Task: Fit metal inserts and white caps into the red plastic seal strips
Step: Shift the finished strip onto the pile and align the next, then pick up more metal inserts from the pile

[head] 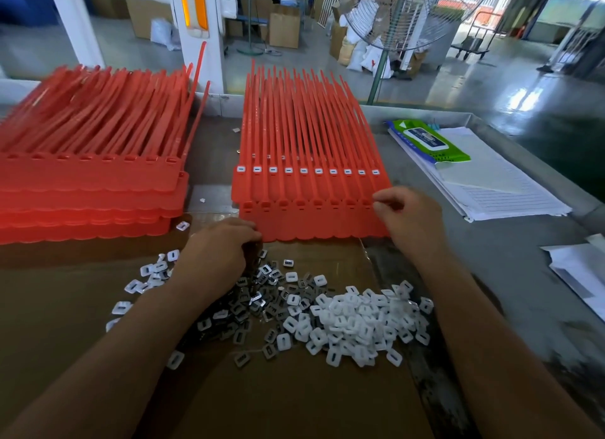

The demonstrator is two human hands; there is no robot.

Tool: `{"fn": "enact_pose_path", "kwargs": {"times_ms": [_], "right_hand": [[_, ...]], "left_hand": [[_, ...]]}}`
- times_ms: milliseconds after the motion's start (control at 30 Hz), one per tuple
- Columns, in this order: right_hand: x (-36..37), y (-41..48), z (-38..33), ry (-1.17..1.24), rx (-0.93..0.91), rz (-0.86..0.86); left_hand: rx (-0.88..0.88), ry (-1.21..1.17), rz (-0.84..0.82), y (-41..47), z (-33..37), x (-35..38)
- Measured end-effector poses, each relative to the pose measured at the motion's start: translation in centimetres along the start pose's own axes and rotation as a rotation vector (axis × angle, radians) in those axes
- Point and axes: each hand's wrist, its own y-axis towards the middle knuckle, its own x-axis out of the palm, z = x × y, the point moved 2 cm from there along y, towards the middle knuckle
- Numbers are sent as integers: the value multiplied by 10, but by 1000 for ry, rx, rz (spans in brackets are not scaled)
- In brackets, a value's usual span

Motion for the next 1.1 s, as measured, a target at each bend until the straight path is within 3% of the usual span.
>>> {"fn": "enact_pose_path", "kwargs": {"times_ms": [133, 233, 800, 1000, 1100], "right_hand": [[15, -21, -53, 79, -230, -413], [27, -34, -75, 87, -315, -578], [52, -43, -78, -110, -374, -523], [40, -39, -76, 85, -250, -608], [32, -29, -77, 132, -251, -563]], "left_hand": [[-6, 3, 0, -2, 1, 1], [6, 22, 1, -3, 1, 1], [21, 70, -23, -4, 3, 1], [14, 84, -33, -4, 6, -1], [9, 72, -27, -5, 6, -2]]}}
